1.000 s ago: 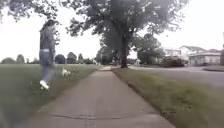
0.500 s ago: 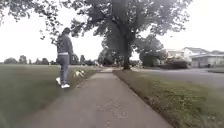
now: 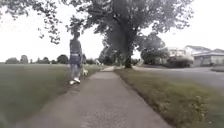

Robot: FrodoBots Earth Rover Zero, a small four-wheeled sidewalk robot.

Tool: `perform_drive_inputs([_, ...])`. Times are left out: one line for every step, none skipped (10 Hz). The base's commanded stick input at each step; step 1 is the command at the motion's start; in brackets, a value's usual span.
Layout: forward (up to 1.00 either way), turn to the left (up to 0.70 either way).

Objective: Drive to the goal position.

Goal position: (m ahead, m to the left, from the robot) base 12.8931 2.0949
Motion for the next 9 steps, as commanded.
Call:
perform_drive_inputs([0.7, 0.35])
perform_drive_inputs([0.7, 0.34])
perform_drive_inputs([0.7, 0.27])
perform_drive_inputs([0.7, 0.13])
perform_drive_inputs([0.7, 0.0])
perform_drive_inputs([0.7, 0.0])
perform_drive_inputs([0.7, 0.0])
perform_drive_inputs([0.7, 0.0])
perform_drive_inputs([0.7, 0.0])
